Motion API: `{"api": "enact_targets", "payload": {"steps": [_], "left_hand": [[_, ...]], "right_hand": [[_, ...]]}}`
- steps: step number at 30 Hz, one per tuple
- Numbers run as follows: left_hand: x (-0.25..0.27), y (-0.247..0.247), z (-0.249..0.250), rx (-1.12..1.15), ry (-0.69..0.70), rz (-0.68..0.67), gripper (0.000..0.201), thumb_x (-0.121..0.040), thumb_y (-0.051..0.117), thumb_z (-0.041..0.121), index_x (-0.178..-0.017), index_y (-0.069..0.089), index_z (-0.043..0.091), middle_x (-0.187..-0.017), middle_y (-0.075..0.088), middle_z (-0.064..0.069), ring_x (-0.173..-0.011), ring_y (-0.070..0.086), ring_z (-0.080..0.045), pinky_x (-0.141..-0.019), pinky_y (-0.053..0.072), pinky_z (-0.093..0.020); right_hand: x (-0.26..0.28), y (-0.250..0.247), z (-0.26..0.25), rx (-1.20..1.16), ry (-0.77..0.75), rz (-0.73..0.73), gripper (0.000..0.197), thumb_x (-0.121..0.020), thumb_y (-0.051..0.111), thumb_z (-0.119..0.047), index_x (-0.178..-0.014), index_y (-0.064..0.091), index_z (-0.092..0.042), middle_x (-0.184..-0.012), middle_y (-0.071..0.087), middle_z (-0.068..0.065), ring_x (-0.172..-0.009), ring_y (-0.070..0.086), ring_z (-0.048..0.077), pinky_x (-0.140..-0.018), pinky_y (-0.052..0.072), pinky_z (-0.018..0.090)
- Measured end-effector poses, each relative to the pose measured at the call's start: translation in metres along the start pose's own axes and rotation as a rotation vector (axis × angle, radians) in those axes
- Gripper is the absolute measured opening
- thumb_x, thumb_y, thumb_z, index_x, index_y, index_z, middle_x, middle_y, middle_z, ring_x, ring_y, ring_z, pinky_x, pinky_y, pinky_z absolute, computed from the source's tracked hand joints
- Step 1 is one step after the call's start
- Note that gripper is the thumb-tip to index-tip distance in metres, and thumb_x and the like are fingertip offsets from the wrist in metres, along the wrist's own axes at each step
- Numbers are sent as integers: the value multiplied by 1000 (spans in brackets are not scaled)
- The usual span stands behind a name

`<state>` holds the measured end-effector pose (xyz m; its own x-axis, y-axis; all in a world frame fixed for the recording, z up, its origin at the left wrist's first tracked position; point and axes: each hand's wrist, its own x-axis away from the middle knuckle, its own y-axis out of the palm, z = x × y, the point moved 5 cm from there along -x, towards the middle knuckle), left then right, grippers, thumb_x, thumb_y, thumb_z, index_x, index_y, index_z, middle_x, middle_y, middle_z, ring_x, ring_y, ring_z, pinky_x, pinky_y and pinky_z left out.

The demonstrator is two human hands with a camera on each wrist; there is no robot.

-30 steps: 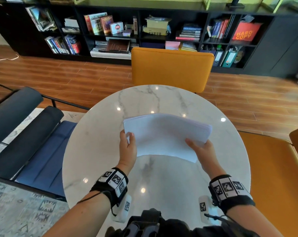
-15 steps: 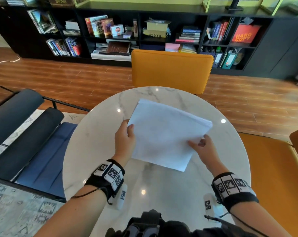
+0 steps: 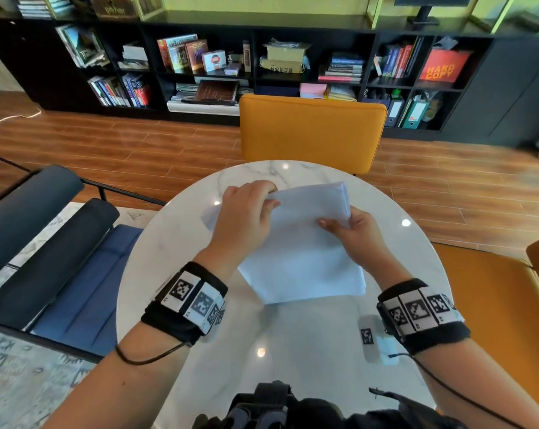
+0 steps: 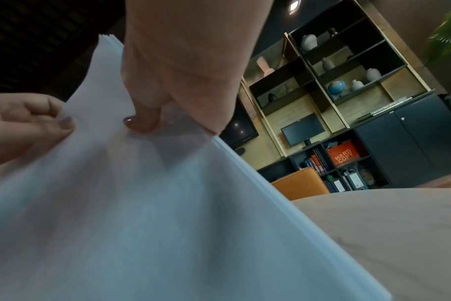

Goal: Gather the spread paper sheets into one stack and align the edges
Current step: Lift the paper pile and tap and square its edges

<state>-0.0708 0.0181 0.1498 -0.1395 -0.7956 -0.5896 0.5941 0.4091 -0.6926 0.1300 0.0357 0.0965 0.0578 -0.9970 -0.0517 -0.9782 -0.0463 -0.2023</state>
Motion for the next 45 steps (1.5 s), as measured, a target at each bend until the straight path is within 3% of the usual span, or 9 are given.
{"api": "enact_targets", "payload": {"steps": [3, 6, 9, 13, 22, 28, 33, 41, 45], "left_hand": [[9, -13, -20, 17, -140, 182, 39, -82, 70, 30, -110, 58, 6, -103, 63, -8, -96, 56, -23, -88, 38, -32], [29, -12, -50, 325, -530, 265, 73, -77, 75, 33, -136, 38, 10, -128, 47, -4, -116, 45, -13, -99, 35, -23], [47, 13, -62, 681, -805, 109, 48, -90, 61, 29, -130, 42, 13, -123, 55, -8, -115, 53, -18, -101, 42, -36], [53, 22, -48, 614, -776, 81, 31, -98, 42, 27, -114, 41, 0, -112, 53, -31, -106, 56, -39, -96, 45, -55], [72, 58, -45, 669, -801, 1, 16, -100, 36, 18, -115, 33, 18, -121, 58, -17, -110, 59, -27, -97, 49, -47], [67, 56, -43, 647, -723, 80, 23, -99, 36, 13, -122, 34, 14, -124, 51, -10, -112, 54, -21, -96, 44, -32], [78, 65, -55, 620, -764, -27, 22, -97, 41, 16, -119, 44, 13, -116, 60, -10, -108, 60, -24, -96, 49, -49], [81, 56, -68, 421, -694, 58, 15, -92, 55, 14, -92, 57, 0, -87, 67, -22, -83, 62, -38, -71, 50, -43], [82, 55, -66, 441, -683, 83, 14, -92, 56, 14, -93, 58, 0, -89, 68, -17, -84, 63, -33, -72, 49, -38]], "right_hand": [[2, -4, 10, -97, 22, 53, 8, -82, 69, -12, -86, 68, -18, -77, 70, -4, -60, 67, 1, -58, 55, 18], [3, -9, 21, -182, 69, 91, 8, -82, 69, -11, -88, 69, -17, -70, 73, -10, -62, 69, 4, -59, 56, 21], [4, -9, 27, -205, 98, 103, 8, -82, 69, -15, -90, 69, -16, -76, 74, -7, -67, 70, 9, -65, 58, 27], [7, -4, 29, -224, 104, 96, 8, -84, 68, -17, -91, 70, -19, -87, 74, 1, -75, 71, 16, -72, 60, 35], [18, 0, 77, -135, 231, 89, 13, -87, 62, -14, -99, 66, -15, -103, 71, 10, -96, 67, 28, -90, 54, 48], [12, -2, 71, -141, 186, 150, 16, -87, 61, -7, -99, 63, -18, -95, 69, 2, -86, 65, 16, -79, 54, 33], [18, -5, 90, -70, 249, 74, 22, -87, 61, -10, -110, 61, -11, -98, 69, -1, -91, 66, 18, -76, 51, 27], [10, -11, 95, 131, 251, 65, 25, -83, 67, -14, -107, 65, -6, -97, 68, 5, -90, 64, 23, -79, 48, 33], [9, -15, 92, 159, 226, 42, 25, -84, 67, -16, -106, 66, -6, -94, 68, 2, -81, 63, 14, -69, 47, 23]]}}
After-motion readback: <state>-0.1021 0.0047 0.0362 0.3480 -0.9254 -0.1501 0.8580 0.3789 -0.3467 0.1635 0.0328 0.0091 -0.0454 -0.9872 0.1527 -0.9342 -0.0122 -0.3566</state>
